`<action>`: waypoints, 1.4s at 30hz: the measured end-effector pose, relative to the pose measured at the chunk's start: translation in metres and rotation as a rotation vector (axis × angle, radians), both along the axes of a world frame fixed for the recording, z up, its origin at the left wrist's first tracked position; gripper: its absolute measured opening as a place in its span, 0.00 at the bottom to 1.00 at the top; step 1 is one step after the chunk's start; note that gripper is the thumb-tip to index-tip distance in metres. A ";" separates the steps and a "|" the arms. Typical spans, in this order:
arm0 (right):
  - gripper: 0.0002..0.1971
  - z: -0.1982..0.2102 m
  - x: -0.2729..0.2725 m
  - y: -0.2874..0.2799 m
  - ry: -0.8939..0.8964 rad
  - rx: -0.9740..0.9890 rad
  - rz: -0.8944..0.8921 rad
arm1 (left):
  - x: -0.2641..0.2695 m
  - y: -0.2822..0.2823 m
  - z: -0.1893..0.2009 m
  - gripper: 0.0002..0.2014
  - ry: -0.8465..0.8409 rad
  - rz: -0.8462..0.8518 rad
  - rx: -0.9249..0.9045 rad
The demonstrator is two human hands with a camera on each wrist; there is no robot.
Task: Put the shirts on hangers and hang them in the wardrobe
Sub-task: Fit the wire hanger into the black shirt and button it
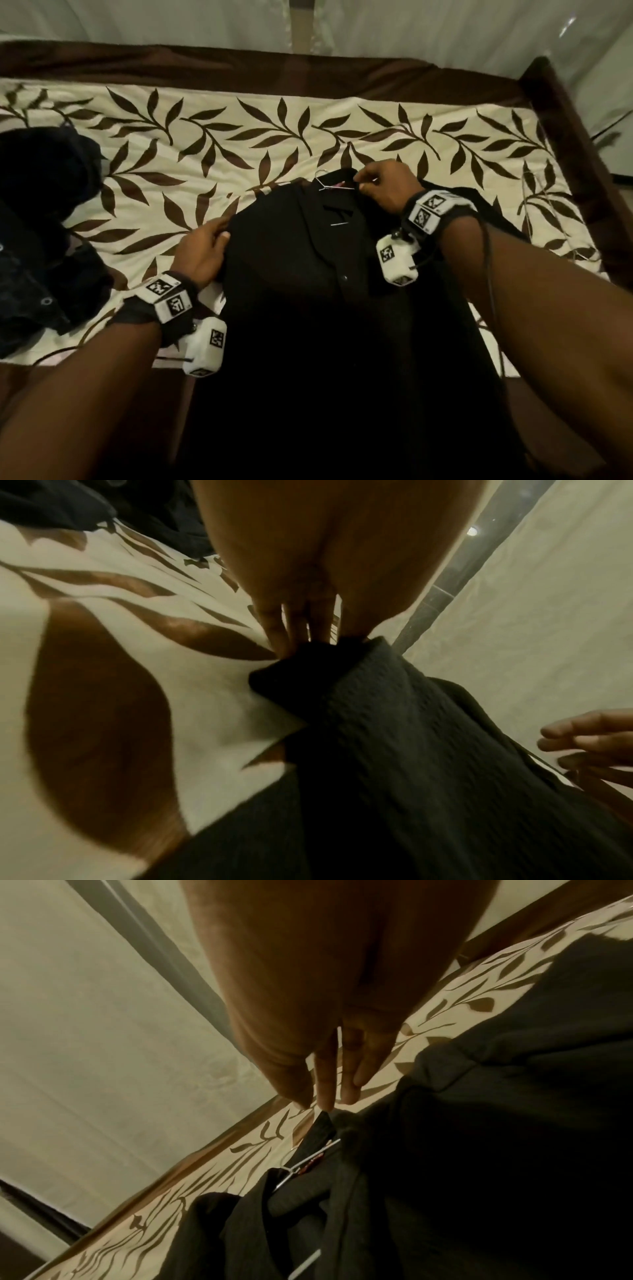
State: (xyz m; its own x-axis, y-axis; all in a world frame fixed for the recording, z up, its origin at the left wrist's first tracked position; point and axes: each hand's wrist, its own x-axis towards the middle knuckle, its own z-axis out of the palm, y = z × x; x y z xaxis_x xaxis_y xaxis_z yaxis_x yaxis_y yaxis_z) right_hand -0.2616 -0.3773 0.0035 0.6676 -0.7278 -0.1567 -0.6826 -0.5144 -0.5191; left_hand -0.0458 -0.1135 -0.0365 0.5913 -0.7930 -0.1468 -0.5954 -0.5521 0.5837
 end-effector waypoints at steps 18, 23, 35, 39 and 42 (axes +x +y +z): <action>0.23 -0.018 0.064 -0.046 0.430 -0.061 0.448 | 0.009 0.012 0.019 0.11 0.777 0.107 -0.186; 0.07 -0.004 0.059 -0.042 0.239 0.184 0.454 | 0.011 0.015 0.017 0.13 0.620 0.016 -0.146; 0.12 0.076 0.026 -0.093 -0.313 -0.039 -0.135 | 0.070 0.022 0.065 0.11 0.393 -0.125 0.374; 0.03 0.098 0.053 -0.135 -0.215 -0.312 -0.277 | 0.168 0.027 0.019 0.22 0.088 0.208 0.093; 0.10 0.096 0.070 -0.147 -0.192 -0.341 -0.337 | 0.188 0.026 -0.007 0.23 -0.177 0.283 -0.035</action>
